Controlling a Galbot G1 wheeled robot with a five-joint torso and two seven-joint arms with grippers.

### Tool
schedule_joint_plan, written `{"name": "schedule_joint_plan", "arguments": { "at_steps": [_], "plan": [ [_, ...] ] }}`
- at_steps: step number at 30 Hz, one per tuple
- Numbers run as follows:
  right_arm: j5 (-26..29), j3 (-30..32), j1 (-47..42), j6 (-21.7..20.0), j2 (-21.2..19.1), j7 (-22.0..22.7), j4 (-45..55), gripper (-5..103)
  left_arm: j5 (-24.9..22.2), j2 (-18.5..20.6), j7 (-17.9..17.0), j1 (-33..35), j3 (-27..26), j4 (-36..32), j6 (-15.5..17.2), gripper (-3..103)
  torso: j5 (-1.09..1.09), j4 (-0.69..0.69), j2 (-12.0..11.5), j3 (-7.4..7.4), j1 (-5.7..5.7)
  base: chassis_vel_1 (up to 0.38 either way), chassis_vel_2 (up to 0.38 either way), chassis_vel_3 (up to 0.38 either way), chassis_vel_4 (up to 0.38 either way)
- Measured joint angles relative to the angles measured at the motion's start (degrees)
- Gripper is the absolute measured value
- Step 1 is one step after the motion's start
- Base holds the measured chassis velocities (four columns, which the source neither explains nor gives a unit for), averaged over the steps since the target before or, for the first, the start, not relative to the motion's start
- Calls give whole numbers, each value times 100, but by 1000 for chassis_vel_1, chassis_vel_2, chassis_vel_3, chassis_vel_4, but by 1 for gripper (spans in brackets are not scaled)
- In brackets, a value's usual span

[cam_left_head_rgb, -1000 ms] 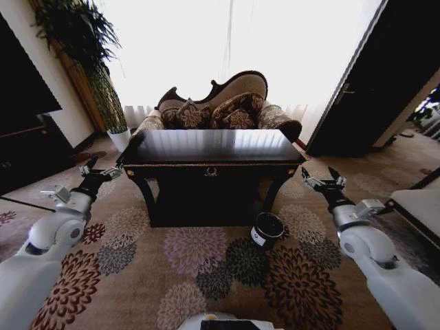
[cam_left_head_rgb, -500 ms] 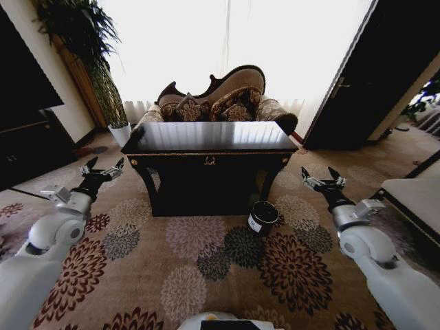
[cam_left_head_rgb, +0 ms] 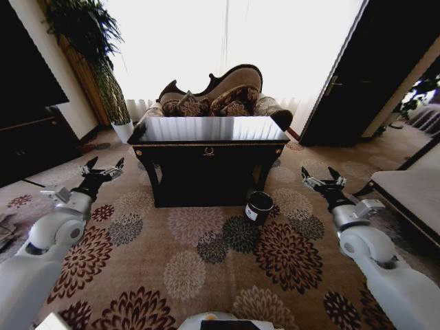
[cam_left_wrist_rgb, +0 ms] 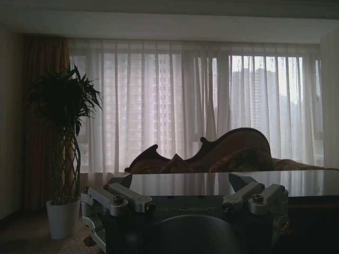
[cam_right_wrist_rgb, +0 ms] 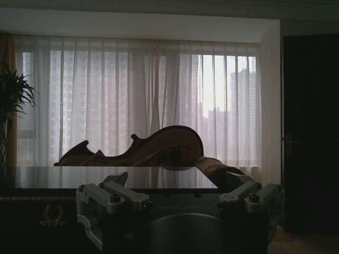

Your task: Move to the front of the table and place the trash on the table into the trash bin.

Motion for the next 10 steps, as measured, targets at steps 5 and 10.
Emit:
{"name": "schedule_joint_plan", "arguments": {
  "at_steps": [5, 10],
  "plan": [
    [0, 0, 0, 0, 0, 0, 0, 100, 0, 0, 0, 0, 0, 0, 0, 100, 2, -2, 1, -1, -3, 151, -153, -155, 139],
    [0, 0, -1, 0, 0, 1, 0, 100, 0, 0, 1, 0, 0, 0, 0, 100, 1, -1, 4, -4, -9, 109, -140, -77, 145]
  ]
}}
